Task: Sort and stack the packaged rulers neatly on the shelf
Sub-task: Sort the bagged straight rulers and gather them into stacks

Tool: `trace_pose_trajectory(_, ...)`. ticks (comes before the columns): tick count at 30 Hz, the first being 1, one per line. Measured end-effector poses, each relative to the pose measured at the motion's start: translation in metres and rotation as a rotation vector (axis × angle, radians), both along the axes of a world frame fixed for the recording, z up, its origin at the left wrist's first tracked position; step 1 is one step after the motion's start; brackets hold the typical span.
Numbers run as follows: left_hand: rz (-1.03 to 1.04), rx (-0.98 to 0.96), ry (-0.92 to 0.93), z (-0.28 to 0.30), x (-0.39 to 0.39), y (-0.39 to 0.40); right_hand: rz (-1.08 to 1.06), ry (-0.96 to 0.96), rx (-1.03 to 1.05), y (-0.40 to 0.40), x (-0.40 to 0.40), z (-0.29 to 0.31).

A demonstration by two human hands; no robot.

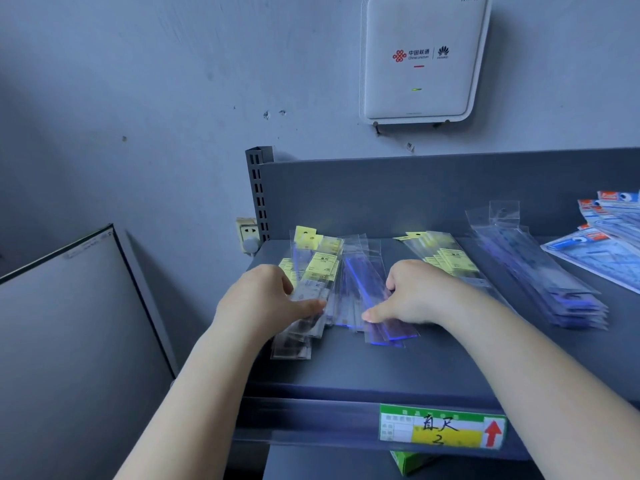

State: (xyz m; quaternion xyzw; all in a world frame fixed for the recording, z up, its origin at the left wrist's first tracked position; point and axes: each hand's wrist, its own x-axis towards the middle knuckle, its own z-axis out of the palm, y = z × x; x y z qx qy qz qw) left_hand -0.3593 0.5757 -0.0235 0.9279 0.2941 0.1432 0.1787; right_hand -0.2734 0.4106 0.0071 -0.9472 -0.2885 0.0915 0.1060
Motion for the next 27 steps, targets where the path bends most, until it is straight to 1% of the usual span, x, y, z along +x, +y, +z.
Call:
trace_pose_trajectory(4, 0.023, -0.105, -0.046, 0.003, -0.001, 0.003, -0.025, 0.062, 0.012, 0.005, 0.002, 0.005)
trace_pose_trajectory(6, 0.029, -0.112, -0.097, 0.001, -0.003, 0.004, -0.045, 0.083, 0.064, 0.005, 0.004, 0.002)
trace_pose_trajectory(10, 0.043, -0.089, -0.207, 0.000, -0.004, 0.003, -0.078, 0.056, 0.247, 0.003, 0.009, -0.009)
trace_pose_trajectory(12, 0.056, -0.148, -0.275, 0.001, -0.005, 0.004, -0.079, 0.060, 0.383, 0.001, 0.013, -0.013)
trace_pose_trajectory(13, 0.058, -0.221, -0.326, 0.002, -0.006, 0.003, -0.084, 0.066, 0.463, 0.000, 0.014, -0.014)
trace_pose_trajectory(15, 0.035, -0.453, -0.478, 0.005, -0.010, -0.001, -0.093, 0.100, 0.663, -0.004, 0.015, -0.014)
trace_pose_trajectory(18, -0.032, -0.820, -0.689, 0.014, -0.014, -0.011, -0.112, 0.221, 1.010, -0.011, 0.009, -0.007)
trace_pose_trajectory(20, -0.094, -0.988, -0.765, 0.020, -0.017, -0.020, -0.113, 0.308, 1.149, -0.016, 0.004, -0.002)
trace_pose_trajectory(23, -0.193, -1.084, -0.769, 0.025, -0.018, -0.034, -0.081, 0.395, 1.244, -0.024, 0.002, 0.003)
trace_pose_trajectory(27, -0.337, -1.148, -0.688, 0.024, -0.012, -0.057, -0.019, 0.401, 1.273, -0.043, 0.005, 0.004)
